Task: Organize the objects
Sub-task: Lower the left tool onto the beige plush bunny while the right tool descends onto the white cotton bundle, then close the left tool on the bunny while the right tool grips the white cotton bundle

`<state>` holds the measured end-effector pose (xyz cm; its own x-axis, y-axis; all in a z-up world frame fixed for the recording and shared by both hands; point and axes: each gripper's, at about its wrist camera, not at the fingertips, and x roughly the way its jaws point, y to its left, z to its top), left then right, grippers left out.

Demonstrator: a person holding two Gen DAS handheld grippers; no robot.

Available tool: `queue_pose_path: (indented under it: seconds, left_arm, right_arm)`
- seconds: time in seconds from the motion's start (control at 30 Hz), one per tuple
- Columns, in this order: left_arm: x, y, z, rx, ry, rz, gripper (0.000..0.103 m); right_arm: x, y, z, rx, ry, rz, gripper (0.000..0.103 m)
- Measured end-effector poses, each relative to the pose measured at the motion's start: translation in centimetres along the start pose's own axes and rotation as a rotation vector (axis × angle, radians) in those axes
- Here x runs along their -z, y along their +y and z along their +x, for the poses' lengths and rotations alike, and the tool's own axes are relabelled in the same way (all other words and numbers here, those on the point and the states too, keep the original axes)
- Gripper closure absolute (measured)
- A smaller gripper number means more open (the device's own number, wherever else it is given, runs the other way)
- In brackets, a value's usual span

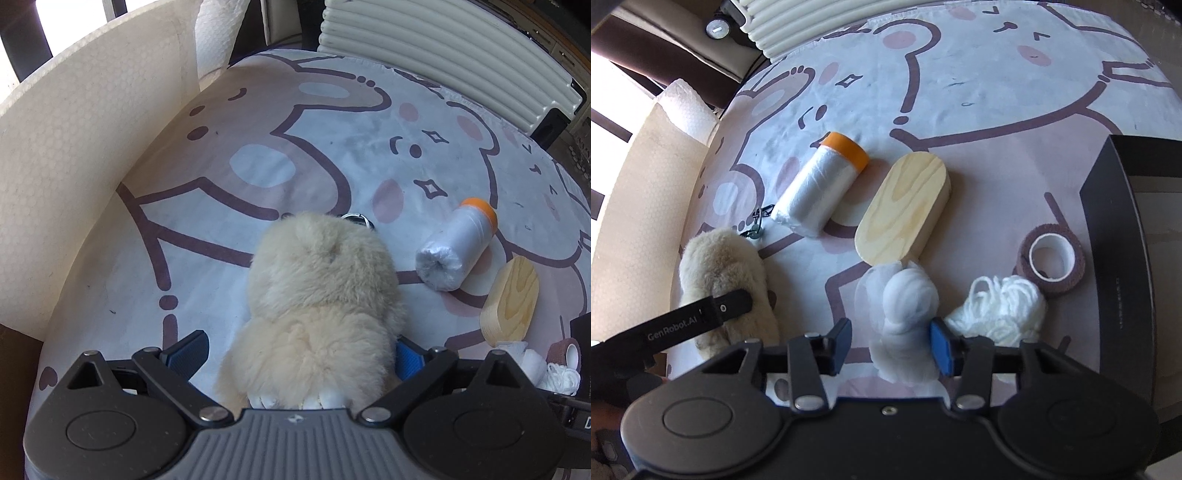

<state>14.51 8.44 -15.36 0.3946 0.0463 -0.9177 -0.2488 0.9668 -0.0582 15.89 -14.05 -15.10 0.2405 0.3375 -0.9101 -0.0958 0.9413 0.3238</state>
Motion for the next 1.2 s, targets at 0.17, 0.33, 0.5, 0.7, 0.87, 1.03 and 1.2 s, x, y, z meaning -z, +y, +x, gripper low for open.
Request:
queue_pose_path:
  seconds: [0.17,0.33,0.5,0.7,0.87,1.03,1.2]
  left_arm:
    - [-0.1,-0.1,0.3,0.003,0.016,-0.007,0.004]
    - [-0.2,-0.1,0.6,0.014,0.027,-0.025,0.004]
    - [-0.4,-0.2,0.9,0.042,0.049,-0.048,0.007]
    - [-0.5,-1.0,1.3,0.063,0.066,-0.035,0.015]
    - [-0.6,-0.5,1.6,0.087,0.086,-0.067,0.027]
    - [-0.7,-0.5,1.4,0.102,0.100,-0.065,0.045]
    - [-0.8,-0.6,1.1,0.100,0.105,-0.055,0.053]
  right_arm:
    - [0.2,0.3,0.7,0.043,0.005,-0.045,0.069]
    - [0.2,0.7,0.9,0.059,0.002,-0.080,0.070]
    - [0.1,0.7,0.9,0.051,0.002,-0.074,0.071]
    - [0.2,0.6,0.8,0.046,0.002,-0.084,0.071]
    - [0.2,0.5,0.8,0.042,0.003,-0.085,0.072]
    - [0.3,0.6,0.8,0.048,0.004,-0.088,0.072]
    - [0.3,0.8,0.8,0.053,0.004,-0.094,0.071]
